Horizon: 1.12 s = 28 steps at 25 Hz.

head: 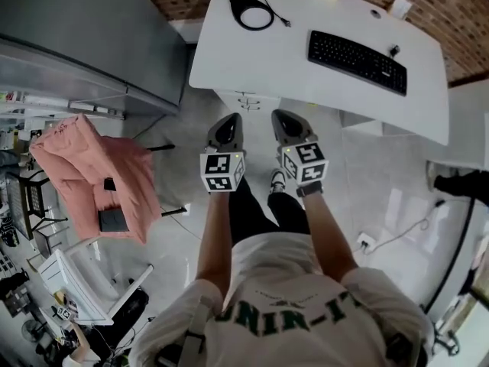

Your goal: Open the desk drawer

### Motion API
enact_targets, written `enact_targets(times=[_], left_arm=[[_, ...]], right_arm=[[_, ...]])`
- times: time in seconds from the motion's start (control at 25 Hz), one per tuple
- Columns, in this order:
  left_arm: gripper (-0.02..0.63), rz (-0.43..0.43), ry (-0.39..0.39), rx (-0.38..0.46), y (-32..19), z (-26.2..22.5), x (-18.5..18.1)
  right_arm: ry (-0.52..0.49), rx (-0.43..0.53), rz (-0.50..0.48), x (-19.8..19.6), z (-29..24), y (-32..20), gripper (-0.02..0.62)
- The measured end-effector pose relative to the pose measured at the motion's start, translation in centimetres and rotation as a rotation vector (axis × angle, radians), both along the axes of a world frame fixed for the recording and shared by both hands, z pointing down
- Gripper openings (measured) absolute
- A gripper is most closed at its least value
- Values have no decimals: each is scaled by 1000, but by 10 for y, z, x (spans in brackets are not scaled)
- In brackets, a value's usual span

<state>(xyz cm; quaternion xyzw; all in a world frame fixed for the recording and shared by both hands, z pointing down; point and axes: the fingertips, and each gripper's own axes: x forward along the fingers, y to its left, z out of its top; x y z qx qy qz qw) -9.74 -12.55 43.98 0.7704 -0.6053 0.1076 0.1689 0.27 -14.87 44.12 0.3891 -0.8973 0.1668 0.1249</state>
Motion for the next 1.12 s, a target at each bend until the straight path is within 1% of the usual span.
enact_targets(times=[0.2, 0.24, 0.44, 0.68, 0.92, 1.12], left_arm=[[3, 14, 19, -46, -14, 44, -1], [19, 16, 26, -60, -18, 52, -1], [21, -7, 64, -107, -33, 86, -4], [32, -11, 87, -159, -53, 134, -5], [52, 18, 95, -201, -67, 183, 3], [68, 10, 127, -239, -79, 218, 7]], right_arm=[[27, -12, 9, -2, 26, -14, 5], [31, -16, 13, -3, 31, -18, 5], [35, -43, 31, -2, 54, -32, 5], [53, -64, 15, -6, 89, -41, 5], [67, -97, 1, -8, 122, -39, 5], [79, -118, 6, -1, 145, -38, 5]])
